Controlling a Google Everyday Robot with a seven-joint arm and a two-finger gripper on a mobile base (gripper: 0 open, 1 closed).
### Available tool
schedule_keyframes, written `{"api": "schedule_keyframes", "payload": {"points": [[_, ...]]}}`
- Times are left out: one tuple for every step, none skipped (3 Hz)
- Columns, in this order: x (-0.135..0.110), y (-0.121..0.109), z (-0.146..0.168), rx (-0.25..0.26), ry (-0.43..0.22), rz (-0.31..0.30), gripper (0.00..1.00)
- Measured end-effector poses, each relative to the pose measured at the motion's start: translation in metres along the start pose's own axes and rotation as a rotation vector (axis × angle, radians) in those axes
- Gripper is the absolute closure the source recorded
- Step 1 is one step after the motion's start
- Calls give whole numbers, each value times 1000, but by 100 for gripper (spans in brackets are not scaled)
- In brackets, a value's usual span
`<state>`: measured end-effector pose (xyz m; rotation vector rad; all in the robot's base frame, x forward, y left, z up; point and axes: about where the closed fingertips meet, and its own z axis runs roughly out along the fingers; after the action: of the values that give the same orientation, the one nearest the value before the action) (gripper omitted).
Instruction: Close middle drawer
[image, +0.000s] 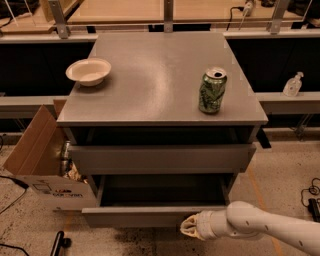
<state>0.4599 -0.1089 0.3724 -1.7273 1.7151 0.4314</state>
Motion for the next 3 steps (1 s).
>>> {"api": "schedule_keyframes", "payload": {"points": [[-3,-22,13,48,8,25,100],[-9,-51,23,124,-14,26,100],[-12,-73,24,178,-33,14,100]]}}
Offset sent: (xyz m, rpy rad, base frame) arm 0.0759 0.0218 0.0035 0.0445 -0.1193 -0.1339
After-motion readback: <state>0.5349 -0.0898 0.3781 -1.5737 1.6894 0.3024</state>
